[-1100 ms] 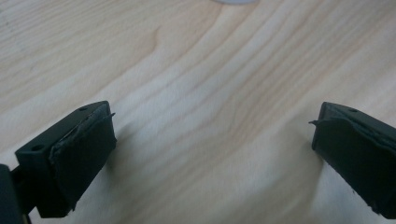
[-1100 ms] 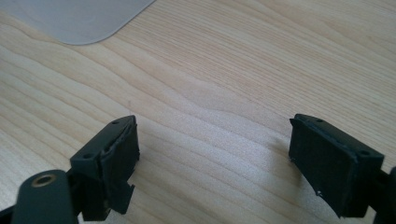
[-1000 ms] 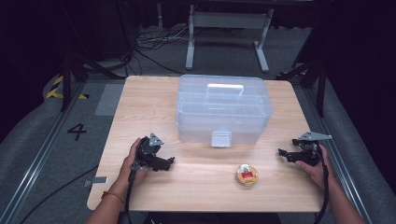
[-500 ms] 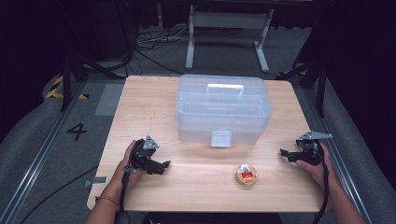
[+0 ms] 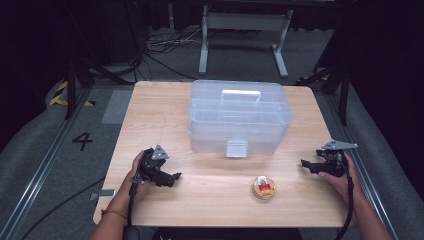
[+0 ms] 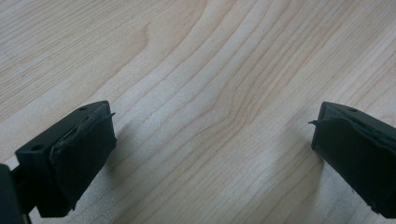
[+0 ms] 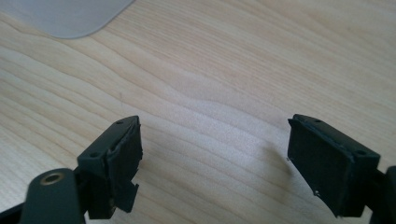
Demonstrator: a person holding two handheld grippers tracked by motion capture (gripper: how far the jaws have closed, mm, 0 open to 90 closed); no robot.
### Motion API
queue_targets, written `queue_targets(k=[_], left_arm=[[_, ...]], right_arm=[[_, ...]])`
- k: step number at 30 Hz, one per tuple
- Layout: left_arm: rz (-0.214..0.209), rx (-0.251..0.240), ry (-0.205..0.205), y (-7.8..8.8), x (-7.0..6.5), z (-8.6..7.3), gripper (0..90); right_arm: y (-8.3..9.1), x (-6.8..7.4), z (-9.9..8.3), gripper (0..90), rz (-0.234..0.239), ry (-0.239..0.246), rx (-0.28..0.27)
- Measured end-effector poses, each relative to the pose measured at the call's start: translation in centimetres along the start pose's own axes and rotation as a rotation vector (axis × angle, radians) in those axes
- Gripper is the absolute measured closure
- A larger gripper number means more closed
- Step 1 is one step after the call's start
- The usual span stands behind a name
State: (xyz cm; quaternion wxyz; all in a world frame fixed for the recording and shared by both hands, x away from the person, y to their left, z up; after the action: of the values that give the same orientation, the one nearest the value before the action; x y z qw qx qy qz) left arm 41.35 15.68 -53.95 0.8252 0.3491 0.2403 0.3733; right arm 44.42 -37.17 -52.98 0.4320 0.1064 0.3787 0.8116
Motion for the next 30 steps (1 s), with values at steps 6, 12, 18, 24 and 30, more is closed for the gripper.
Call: queue_targets(k=[6,12,18,24,30], left_arm=[[-0.004,0.0,-0.002,0.0,0.0,0.0,0.1],[-0.005,-0.001,0.005,0.0,-0.1,-0.1,0.3],[-0.005,0.001,0.004,0.0,-0.1,-0.1,0.2],[-0.005,0.001,0.004,0.0,-0.1,-0.1,0.2],[-0.006,0.001,0.003,0.0,-0.1,-0.1,0.2]], right_arm=[[1.4,0.3,1.2,22.8,-0.009,0.031,-0.054],[2.6,0.9,2.3,25.7,0.007,0.064,-0.096],[4.0,1.5,3.6,29.1,0.013,0.079,-0.142],[4.8,2.1,4.6,26.9,0.01,0.102,-0.169],[6.1,2.7,6.2,26.6,0.007,0.127,-0.217]])
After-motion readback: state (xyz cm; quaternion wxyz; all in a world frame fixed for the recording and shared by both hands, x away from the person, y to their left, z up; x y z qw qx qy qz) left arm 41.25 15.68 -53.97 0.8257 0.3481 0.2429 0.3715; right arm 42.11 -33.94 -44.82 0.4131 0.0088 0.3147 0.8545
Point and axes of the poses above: each handheld gripper's, and its own axes: y roughly backward along the jaws, z roughly out of its top, x roughly to its left, the point moved 7 cm from there along -y, roughly forward along the jaws, and after that the axes turned 11 degrees about y, right-handed, at the moved point
